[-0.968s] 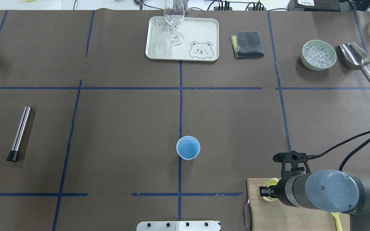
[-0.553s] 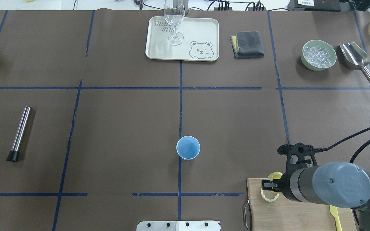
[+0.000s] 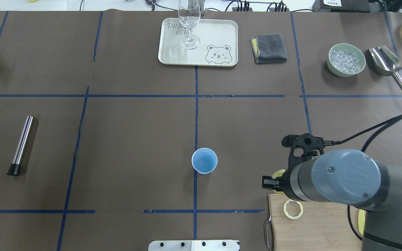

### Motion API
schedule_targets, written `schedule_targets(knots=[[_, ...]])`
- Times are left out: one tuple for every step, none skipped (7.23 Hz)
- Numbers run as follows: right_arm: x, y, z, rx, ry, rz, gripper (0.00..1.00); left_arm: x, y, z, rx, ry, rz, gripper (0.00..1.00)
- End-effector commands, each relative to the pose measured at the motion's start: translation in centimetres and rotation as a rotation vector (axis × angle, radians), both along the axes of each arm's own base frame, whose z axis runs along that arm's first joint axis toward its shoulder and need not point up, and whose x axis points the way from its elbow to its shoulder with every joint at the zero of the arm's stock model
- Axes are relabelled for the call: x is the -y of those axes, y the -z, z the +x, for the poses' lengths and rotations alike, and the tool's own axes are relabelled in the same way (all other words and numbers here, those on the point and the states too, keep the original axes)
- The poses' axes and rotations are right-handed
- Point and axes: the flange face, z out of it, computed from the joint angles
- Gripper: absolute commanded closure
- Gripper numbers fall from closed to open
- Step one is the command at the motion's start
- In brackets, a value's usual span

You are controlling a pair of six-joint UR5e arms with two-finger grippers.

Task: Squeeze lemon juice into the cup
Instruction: 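Lift the lemon slice and carry it over the blue cup with the right gripper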

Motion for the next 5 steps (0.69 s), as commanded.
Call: schedule_targets(knots=[[3.8, 6.1, -6.2, -0.007, -0.028, 0.000, 0.53, 0.1, -0.5, 0.0, -0.003, 0.001, -0.010, 0.00], [5.1, 8.4, -9.6, -0.012, -0.035, -0.006, 0.53, 0.1, -0.5, 0.0, -0.002, 0.001, -0.008, 0.00], [6.0, 9.2, -11.6, 0.008, -0.040, -0.001, 0.53, 0.2, -0.9, 0.1, 0.000, -0.001, -0.015, 0.00], [6.9, 9.6, -13.5, 0.007, -0.043, 0.002, 0.53, 0.2, -1.2, 0.1, 0.000, -0.004, -0.016, 0.00], [7.3, 10.6, -14.5, 0.003, -0.044, -0.001, 0.52, 0.1, -1.5, 0.1, 0.000, -0.004, -0.022, 0.00]])
